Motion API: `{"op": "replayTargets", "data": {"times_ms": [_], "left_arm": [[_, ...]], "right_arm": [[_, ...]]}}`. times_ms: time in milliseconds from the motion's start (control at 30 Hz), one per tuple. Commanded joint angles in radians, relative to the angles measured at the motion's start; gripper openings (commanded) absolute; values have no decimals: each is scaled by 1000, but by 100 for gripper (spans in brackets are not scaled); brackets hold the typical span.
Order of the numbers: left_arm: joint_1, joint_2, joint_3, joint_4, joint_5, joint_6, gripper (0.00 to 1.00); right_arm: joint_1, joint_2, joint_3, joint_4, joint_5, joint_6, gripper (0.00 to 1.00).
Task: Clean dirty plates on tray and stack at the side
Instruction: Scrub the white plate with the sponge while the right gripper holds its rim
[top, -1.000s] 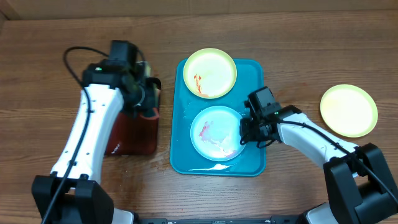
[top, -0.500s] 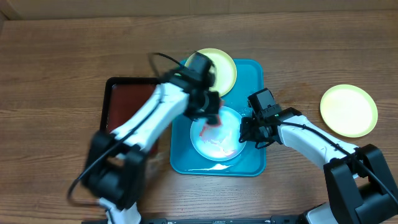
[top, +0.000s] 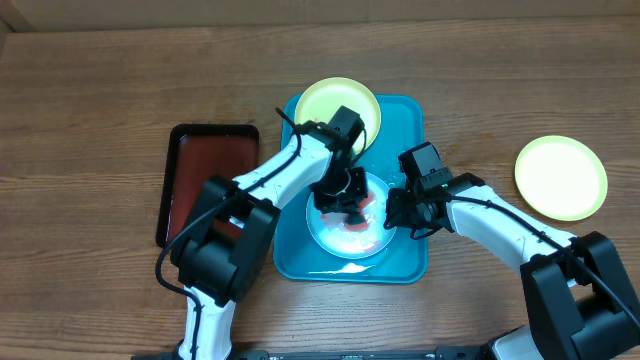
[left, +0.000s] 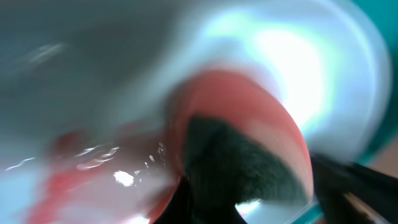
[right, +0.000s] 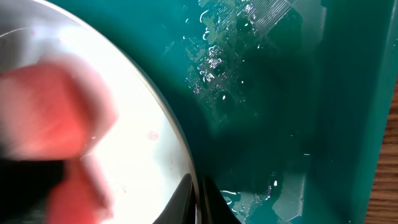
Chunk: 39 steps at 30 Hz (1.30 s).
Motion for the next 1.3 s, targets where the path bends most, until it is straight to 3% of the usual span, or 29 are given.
{"op": "replayTargets", "data": {"times_ms": [0, 133, 267, 333, 567, 767, 1033, 1200, 1267], "left_arm": [[55, 29, 78, -112, -211, -19, 4], [94, 29, 123, -217, -376, 55, 4], [108, 33, 119, -227, -369, 117, 4], [104, 33, 119, -213, -328, 119, 4], [39, 88, 118, -50, 65, 119, 4], [-51, 129, 119, -55, 140, 127, 4], [-97, 127, 122, -144, 110, 160, 4], [-45, 127, 142, -241, -56, 154, 4], [-15, 127, 169, -287, -185, 137, 4]], "right_arm": [[2, -15, -11, -10, 43, 17, 4], [2, -15, -11, -9, 43, 18, 4], [2, -15, -11, -9, 43, 17, 4], [2, -15, -11, -9, 43, 17, 4], [2, -15, -11, -10, 44, 40, 4], [-14, -15, -10, -21, 117, 167, 4], [-51, -16, 4, -18, 118, 192, 4], [-51, -16, 4, -18, 117, 192, 4], [-51, -16, 4, -18, 114, 193, 4]]}}
